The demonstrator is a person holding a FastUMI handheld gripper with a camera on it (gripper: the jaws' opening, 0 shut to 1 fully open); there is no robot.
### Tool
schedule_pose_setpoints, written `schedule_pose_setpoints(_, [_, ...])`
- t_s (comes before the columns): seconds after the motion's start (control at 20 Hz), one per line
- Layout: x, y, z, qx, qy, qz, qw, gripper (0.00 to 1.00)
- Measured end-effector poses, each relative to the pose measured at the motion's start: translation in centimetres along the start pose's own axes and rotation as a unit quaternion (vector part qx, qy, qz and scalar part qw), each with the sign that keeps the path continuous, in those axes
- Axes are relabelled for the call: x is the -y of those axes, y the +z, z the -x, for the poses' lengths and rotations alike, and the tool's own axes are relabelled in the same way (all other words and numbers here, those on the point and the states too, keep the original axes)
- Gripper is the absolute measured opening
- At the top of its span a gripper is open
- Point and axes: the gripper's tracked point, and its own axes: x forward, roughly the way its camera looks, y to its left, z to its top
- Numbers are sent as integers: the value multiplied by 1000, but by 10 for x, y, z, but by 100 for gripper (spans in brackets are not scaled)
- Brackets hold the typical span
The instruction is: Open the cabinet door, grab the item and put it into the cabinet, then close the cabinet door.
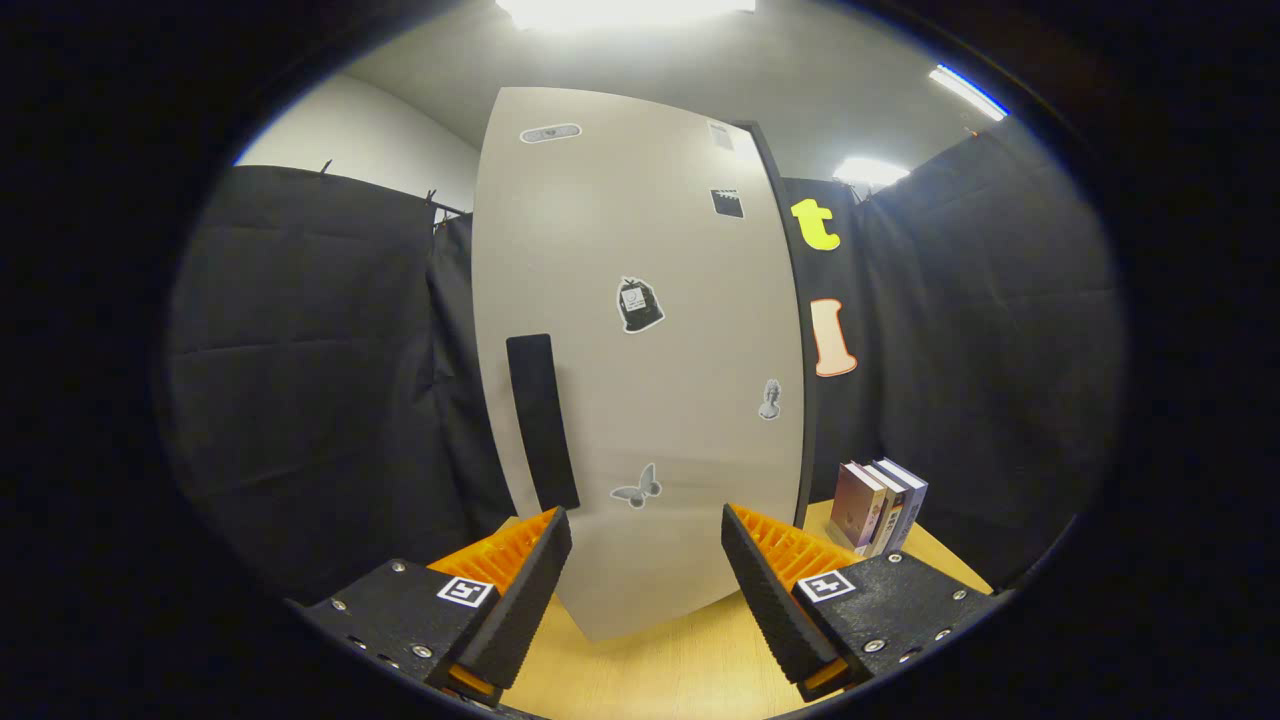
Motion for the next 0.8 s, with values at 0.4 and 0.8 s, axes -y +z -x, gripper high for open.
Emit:
schedule_pose_setpoints(0.4, [-14, -1, -1, -5, 9, -4, 1000, 95])
schedule_pose_setpoints(0.8, [-29, -1, -9, -6, 33, -4, 999, 95])
